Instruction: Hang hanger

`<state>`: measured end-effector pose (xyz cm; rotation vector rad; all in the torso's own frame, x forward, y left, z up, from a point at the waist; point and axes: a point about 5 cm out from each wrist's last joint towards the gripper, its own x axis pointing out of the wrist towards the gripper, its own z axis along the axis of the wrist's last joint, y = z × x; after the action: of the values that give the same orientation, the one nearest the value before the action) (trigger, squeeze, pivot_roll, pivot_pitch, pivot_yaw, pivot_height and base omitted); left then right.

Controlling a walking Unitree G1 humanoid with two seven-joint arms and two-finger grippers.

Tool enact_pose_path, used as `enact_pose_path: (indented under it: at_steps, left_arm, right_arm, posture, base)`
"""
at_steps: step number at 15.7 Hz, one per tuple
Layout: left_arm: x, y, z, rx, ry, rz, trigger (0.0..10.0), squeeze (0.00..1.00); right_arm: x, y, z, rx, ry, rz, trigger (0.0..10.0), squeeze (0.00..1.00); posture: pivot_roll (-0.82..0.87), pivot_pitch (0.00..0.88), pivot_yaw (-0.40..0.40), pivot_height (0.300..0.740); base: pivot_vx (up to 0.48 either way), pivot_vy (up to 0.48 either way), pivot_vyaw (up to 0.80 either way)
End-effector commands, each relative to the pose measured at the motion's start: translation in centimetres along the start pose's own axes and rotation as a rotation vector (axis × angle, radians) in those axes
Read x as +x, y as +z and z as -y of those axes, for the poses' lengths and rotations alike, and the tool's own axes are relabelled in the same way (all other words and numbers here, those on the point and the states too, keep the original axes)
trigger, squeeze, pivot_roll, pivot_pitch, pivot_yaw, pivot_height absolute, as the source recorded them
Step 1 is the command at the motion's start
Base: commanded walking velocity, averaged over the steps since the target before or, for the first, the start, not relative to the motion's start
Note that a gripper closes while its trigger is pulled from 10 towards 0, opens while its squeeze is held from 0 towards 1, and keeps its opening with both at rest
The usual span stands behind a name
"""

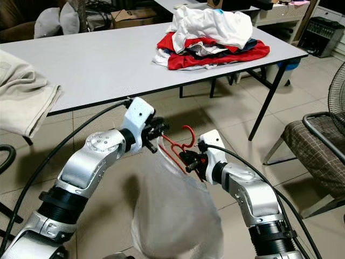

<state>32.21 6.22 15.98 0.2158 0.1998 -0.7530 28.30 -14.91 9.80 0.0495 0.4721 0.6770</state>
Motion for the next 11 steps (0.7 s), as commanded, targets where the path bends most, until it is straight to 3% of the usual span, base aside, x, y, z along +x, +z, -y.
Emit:
enact_pose_path:
  at_steps: [1,2,3,4,7,8,9,11]
  left_arm:
    - [-0.3,0.9,-0.5,0.024,0.024,0.044,10.0,1.00]
    - [-0.5,1.2,-1.0,0.037,0.052,0.076,10.0,1.00]
    - [-1.3,1.9,-2.5,0.018,0.126,0.148,10.0,1.00]
    - [-2.2,1.8,-4.1,-0.043,0.206,0.166,10.0,0.00]
    - [-3.9,0.1,-6.0,-0.100,0.314,0.134,10.0,0.00]
    - [-4.9,-0.9,-6.4,-0.095,0.360,0.142,10.0,0.00]
    - [-5.7,-2.0,-6.4,-0.077,0.379,0.142,10.0,0.00]
    - [-6.6,-3.6,-5.9,-0.107,0.401,0.142,10.0,0.00]
  right_arm:
    - [-0.2,1.1,0.6,-0.025,-0.034,0.050,10.0,0.00]
    - [-0.2,1.2,0.8,-0.026,-0.048,0.059,10.0,0.00]
    - [-0.4,1.4,1.5,-0.080,-0.120,0.068,10.0,0.00]
    - [-0.6,1.3,2.4,-0.173,-0.224,0.011,10.0,0.00]
    - [-1.0,1.3,3.2,-0.316,-0.324,-0.102,10.0,0.00]
    - [-1.5,1.4,3.5,-0.440,-0.384,-0.129,10.0,0.00]
    - [-1.9,1.7,4.0,-0.487,-0.456,-0.125,10.0,0.00]
    - [-2.4,2.8,4.1,-0.485,-0.543,0.001,10.0,0.00]
  posture:
    - [-0.11,0.000,0.065,0.740]
    - [-0.11,0.000,0.067,0.740]
    - [-0.10,0.000,0.069,0.740]
    - [-0.10,0.000,0.072,0.740]
    - [-0.08,0.000,0.074,0.740]
    - [-0.08,0.000,0.073,0.740]
    - [-0.07,0.000,0.074,0.740]
    - [-0.07,0.000,0.083,0.740]
  base:
    - [0.000,0.000,0.00]
    - [0.000,0.000,0.00]
    - [0.000,0.000,0.00]
    - [0.000,0.000,0.00]
    - [0.000,0.000,0.00]
    - [0.000,0.000,0.00]
    - [0.000,0.000,0.00]
    - [0.000,0.000,0.00]
